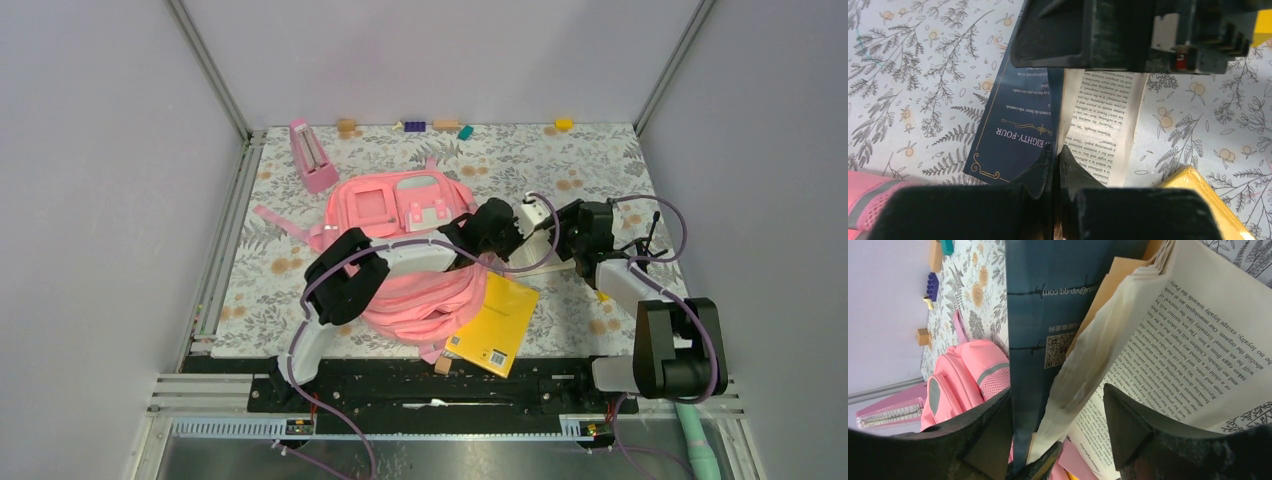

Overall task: Pack the student bag
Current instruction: Pick up the book from the center of the board.

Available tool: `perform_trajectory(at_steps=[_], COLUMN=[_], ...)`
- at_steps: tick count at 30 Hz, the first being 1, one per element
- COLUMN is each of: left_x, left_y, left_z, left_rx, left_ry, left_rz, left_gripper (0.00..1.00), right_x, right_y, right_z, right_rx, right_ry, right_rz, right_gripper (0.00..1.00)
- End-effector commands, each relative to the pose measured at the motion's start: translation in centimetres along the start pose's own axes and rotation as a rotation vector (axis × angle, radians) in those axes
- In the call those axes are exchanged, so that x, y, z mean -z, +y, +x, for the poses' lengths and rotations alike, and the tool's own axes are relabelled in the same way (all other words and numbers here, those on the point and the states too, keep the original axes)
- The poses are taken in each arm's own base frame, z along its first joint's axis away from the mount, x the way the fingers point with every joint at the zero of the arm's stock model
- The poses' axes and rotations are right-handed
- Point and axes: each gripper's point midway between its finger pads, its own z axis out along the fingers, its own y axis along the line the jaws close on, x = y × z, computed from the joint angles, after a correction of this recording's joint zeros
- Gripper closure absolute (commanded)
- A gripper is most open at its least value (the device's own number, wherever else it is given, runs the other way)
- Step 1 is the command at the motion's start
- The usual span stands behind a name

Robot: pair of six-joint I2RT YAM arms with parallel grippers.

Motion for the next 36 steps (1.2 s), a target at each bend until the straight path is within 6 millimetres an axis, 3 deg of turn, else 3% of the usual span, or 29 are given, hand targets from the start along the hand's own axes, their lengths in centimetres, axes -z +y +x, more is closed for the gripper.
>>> perform_trajectory(at_steps=[1,2,3,6,8,11,15,18,24,31,36], left_x=[2.2,2.4,2.8,4.4,6.4,9.7,14.0,17.1,24.0,27.3,29.0], left_y=[-1.9,-2.0,-2.1,-2.1,-1.6,-1.5,-0.5,-0.1,1.2,0.2,-1.4], left_z=[-5.0,-5.1,-5.5,-6.8,-8.3,-10.1,-11.8,-11.9,-13.1,-10.3,-9.1], left_rx=[-0.023,-0.018,-0.009,0.033,0.077,0.165,0.343,0.477,0.597,0.676,0.742], left_ry=[-0.129,-0.131,-0.140,-0.180,-0.226,-0.272,-0.279,-0.318,-0.420,-0.355,-0.359], left_rz=[0.074,0.077,0.080,0.069,0.037,0.030,0.027,0.057,0.070,0.112,0.189], left_gripper=[0.96,0.89,0.74,0.39,0.23,0.13,0.08,0.03,0.01,0.01,0.01], right_x=[-0.5,-0.6,-0.7,-0.4,0.2,1.9,5.6,8.9,15.9,23.8,26.8], right_y=[1.6,1.7,1.7,2.4,3.1,5.2,9.2,12.1,15.3,18.2,19.6], right_z=[-0.6,-0.5,-0.3,-0.4,-1.0,-1.9,-2.4,-1.9,-0.2,1.8,2.6], right_rx=[-0.014,-0.017,-0.020,-0.023,-0.011,0.040,0.141,0.225,0.377,0.476,0.474], right_ry=[-0.009,-0.003,0.005,0.005,-0.011,-0.033,-0.033,-0.001,0.041,0.100,0.196], right_rz=[-0.042,-0.047,-0.052,-0.084,-0.111,-0.191,-0.361,-0.513,-0.778,-1.094,-1.209], right_gripper=[0.38,0.49,0.61,0.94,1.00,1.00,1.00,1.00,1.00,1.00,1.00])
